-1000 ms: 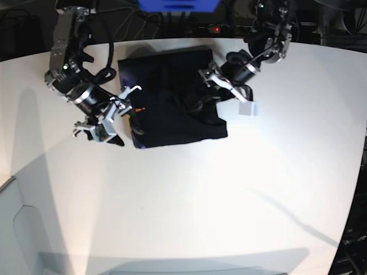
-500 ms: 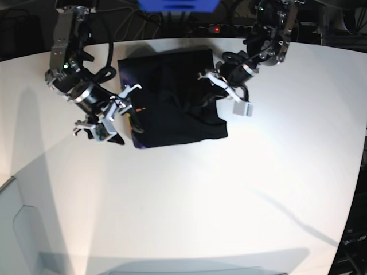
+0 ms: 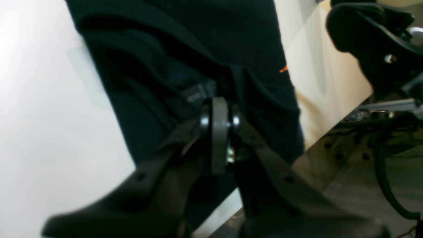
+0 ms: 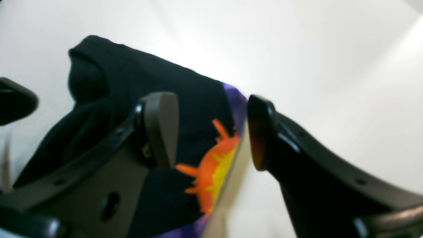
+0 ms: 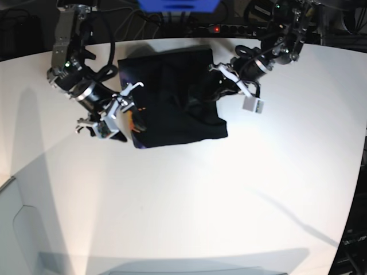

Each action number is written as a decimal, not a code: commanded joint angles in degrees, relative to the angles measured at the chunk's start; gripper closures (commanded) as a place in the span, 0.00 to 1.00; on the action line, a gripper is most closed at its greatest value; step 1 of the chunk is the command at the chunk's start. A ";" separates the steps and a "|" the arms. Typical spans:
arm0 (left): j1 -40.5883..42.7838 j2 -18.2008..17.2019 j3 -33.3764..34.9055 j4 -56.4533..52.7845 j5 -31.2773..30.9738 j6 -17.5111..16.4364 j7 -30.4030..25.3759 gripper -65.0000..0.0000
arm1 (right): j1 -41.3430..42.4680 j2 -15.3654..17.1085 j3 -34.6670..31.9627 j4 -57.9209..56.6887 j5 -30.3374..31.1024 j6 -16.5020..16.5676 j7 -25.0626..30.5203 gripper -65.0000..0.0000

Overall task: Fold the T-shirt properly
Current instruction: 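Press and tuck the folded bundle's edges with both grippers, then grasp the bundle's side with the left gripper and square it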

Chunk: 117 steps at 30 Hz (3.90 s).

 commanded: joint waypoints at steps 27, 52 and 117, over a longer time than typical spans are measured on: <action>14.21 -4.26 -33.22 2.50 -1.32 -0.99 -0.95 0.94 | 0.00 4.12 -27.37 -6.99 1.20 0.19 1.41 0.47; 14.21 0.14 -39.02 3.03 -1.32 -0.99 -0.95 0.94 | 1.76 6.05 -9.17 0.66 1.28 0.19 1.49 0.47; 0.50 11.92 -7.11 -11.12 2.37 -0.38 -0.95 0.34 | -2.02 4.21 11.58 -2.15 1.28 0.19 1.32 0.47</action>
